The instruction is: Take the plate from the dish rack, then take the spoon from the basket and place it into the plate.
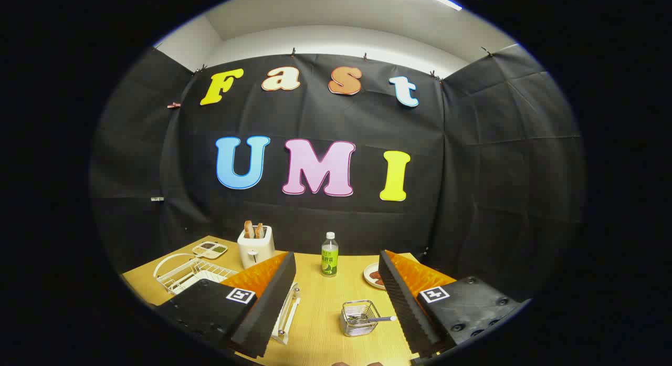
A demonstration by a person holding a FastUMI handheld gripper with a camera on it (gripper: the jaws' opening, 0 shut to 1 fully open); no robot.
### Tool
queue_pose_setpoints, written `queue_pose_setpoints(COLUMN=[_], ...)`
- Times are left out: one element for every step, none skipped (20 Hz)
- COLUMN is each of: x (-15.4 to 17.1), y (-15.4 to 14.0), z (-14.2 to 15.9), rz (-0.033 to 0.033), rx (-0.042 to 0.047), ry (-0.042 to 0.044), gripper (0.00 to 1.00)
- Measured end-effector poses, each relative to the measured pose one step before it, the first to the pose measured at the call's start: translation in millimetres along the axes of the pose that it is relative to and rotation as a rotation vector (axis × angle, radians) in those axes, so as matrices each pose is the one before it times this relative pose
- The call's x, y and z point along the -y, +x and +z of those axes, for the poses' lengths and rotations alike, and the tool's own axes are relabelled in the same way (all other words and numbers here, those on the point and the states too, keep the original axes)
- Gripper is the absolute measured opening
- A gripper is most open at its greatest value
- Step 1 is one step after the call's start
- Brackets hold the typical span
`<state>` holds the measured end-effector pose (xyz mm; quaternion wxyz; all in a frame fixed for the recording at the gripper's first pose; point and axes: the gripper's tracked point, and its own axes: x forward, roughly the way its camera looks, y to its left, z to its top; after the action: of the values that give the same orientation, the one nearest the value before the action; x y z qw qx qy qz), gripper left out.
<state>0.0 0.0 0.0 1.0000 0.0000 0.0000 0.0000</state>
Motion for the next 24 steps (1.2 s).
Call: queue_pose_setpoints(x=[-0.37,-0.07,-0.61,-0.29,-1.84,-0.72,-0.72,-0.92,-0.74,-0.95,-0.7,-1.4,-1.0,-1.03,-0.66,-0.49,-2.02,-2.58,-2.6,-1.3,-1.6,-3.53,-3.47,-4.65], y=[0.36,1.38,0.47,-0.56,0.49,0.31,0.49,0.53,0.69,0.31,0.68,0.47,1.22,2.22,0.73,0.82,1.88,1.49,1.94,0.92,0.81,0.91,2.23,4.58], z=[-0.54,0.11,0.34,-0.63,-0.52,-1.57,-1.05,-0.11,0.37,-0.26,-0.71,-0.14,-0.62,-0.18,-0.95,-0.72,-0.78,-1.84,-0.61,-0.61,-0.32,0.01,0.33,-0.65], rz=[0.00051,-0.00043,0.00098,0.00279,0.0064,0.00385,0.0024,0.00129,0.00053,0.00048,0.00084,0.00128,0.00119,0.00124,-0.00033,0.0,0.00473,0.00669,0.00593,0.0034,0.00463,0.00818,0.00984,0.01269], rx=[-0.00373,-0.00056,0.00056,0.00016,-0.00315,-0.00507,-0.0038,-0.00118,-0.00025,0.00037,-0.00132,-0.00057,-0.00231,-0.0035,-0.0029,-0.00156,-0.00428,-0.00775,-0.00622,-0.00138,-0.00192,-0.00261,-0.00324,-0.00984], ry=[0.00139,0.00031,-0.00091,-0.00226,-0.00319,-0.00396,-0.00203,-0.00044,-0.00057,-0.00092,-0.00068,-0.00021,0.00011,-0.00008,-0.0017,-0.00312,-0.00252,-0.00088,-0.00074,0.00045,0.00081,0.00094,0.00083,-0.00206], gripper=[0.97,0.97,0.97,0.97,0.97,0.97,0.97,0.97,0.97,0.97,0.97,0.97,0.97,0.97,0.97,0.97,0.97,0.97,0.97,0.97,0.97,0.97,0.97,0.97])
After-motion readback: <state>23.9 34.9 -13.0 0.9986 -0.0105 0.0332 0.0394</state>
